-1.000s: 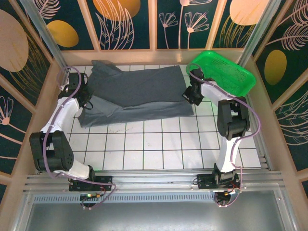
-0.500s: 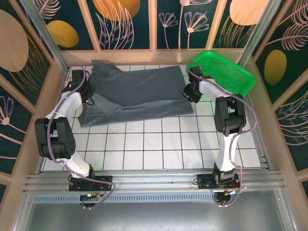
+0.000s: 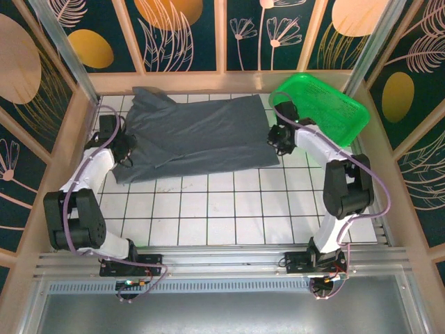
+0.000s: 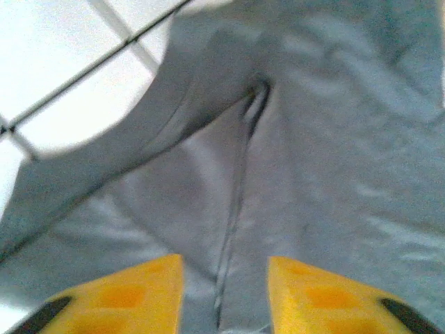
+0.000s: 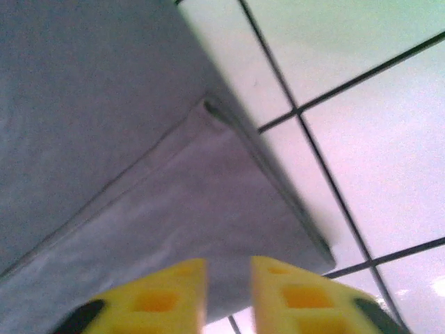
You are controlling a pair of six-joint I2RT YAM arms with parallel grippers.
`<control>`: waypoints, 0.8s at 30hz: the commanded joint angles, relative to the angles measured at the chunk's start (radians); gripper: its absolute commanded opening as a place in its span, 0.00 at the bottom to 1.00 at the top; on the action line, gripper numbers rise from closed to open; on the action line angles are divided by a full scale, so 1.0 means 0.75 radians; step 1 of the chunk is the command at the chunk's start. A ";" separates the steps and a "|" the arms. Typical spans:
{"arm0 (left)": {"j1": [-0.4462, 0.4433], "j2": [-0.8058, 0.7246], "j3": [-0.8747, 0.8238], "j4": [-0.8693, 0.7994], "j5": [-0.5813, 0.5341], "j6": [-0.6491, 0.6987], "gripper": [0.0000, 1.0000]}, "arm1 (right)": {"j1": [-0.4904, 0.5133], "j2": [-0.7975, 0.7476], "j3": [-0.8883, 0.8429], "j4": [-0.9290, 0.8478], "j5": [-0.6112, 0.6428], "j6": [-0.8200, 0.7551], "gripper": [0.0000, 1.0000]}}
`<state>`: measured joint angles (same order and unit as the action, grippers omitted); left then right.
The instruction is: Fold and stack the t-shirts
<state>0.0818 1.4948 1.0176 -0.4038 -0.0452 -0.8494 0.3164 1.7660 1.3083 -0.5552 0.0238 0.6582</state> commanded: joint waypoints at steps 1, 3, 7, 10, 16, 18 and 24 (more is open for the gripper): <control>0.038 0.029 -0.116 0.006 0.088 -0.073 0.22 | 0.041 0.040 -0.067 0.087 -0.045 -0.026 0.14; 0.055 0.077 -0.122 0.039 0.103 -0.101 0.18 | 0.052 0.094 -0.047 0.092 -0.043 -0.040 0.13; 0.076 0.193 -0.094 0.106 0.124 -0.135 0.16 | 0.050 0.200 -0.005 0.088 -0.019 -0.062 0.13; 0.081 0.267 -0.075 0.127 0.095 -0.154 0.16 | 0.044 0.261 0.025 0.080 0.020 -0.084 0.13; 0.084 0.332 -0.138 0.072 0.026 -0.180 0.17 | 0.040 0.323 0.001 -0.010 0.044 -0.078 0.14; 0.085 0.301 -0.189 0.051 0.003 -0.183 0.17 | 0.044 0.305 -0.055 -0.040 0.053 -0.057 0.14; 0.092 0.108 -0.381 -0.003 -0.011 -0.192 0.18 | 0.066 0.105 -0.342 -0.070 0.034 0.046 0.15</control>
<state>0.1387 1.6077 0.8013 -0.2981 -0.0101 -0.9752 0.3573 1.8748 1.1652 -0.4702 0.0334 0.6437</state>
